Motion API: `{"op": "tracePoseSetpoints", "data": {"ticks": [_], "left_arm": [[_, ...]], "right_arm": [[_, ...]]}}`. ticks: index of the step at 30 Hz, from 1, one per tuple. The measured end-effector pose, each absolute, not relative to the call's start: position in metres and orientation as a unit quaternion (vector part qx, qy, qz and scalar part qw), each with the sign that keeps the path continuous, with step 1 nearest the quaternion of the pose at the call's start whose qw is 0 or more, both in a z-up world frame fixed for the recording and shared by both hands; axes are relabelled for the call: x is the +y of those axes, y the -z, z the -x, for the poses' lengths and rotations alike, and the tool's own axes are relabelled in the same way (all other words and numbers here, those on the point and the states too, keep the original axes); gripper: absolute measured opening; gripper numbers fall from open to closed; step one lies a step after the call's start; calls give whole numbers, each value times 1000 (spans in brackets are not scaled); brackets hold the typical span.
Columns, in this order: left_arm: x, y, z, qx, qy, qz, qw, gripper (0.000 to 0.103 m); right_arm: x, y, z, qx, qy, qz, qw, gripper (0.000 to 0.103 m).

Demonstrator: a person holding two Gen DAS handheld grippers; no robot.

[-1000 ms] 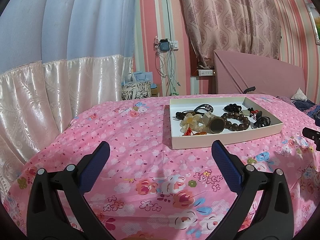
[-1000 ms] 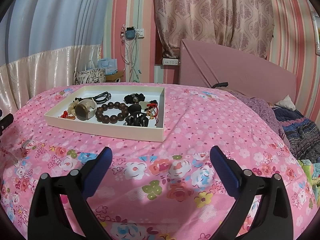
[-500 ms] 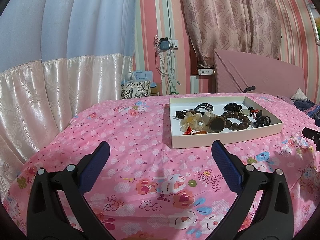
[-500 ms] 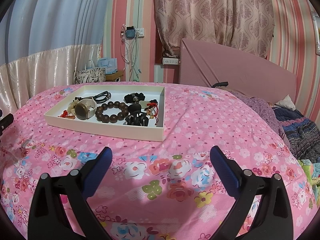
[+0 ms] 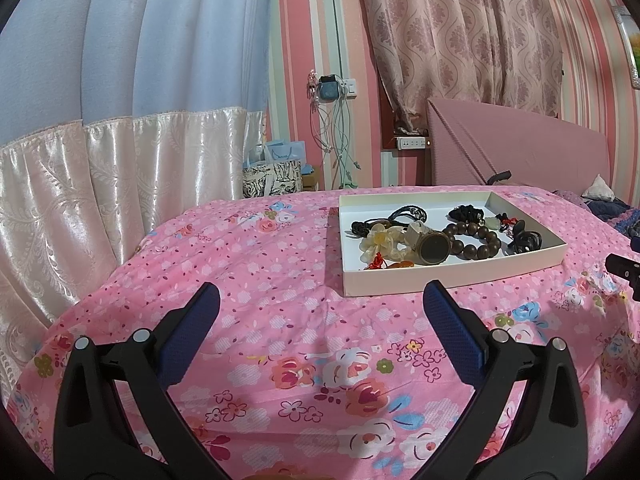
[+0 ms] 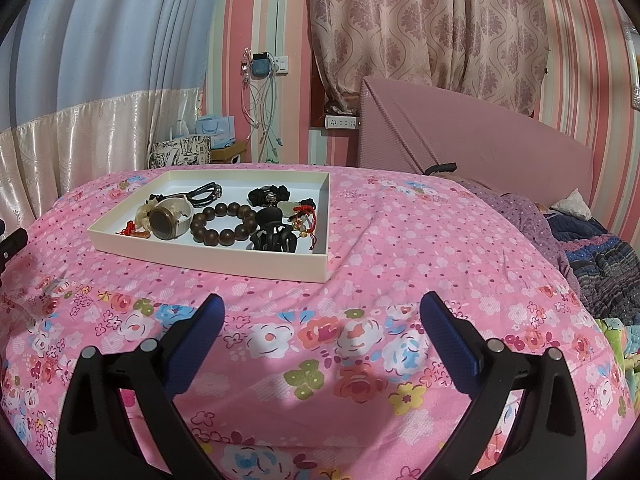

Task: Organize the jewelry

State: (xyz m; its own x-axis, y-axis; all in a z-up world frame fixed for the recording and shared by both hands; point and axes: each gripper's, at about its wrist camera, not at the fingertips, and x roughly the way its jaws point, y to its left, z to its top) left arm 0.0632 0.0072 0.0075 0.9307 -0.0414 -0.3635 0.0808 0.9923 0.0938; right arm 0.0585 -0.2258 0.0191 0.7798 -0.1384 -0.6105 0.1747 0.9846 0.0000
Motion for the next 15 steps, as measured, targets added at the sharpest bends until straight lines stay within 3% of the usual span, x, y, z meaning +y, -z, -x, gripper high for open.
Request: {"op": "tracePoseSetpoints", "data": {"ticks": [15], "left_arm": [[7,-8,-63,184,30,-54,981,100]], "right_arm": [[-226,-20,-59,321,83,-28,943,98]]}}
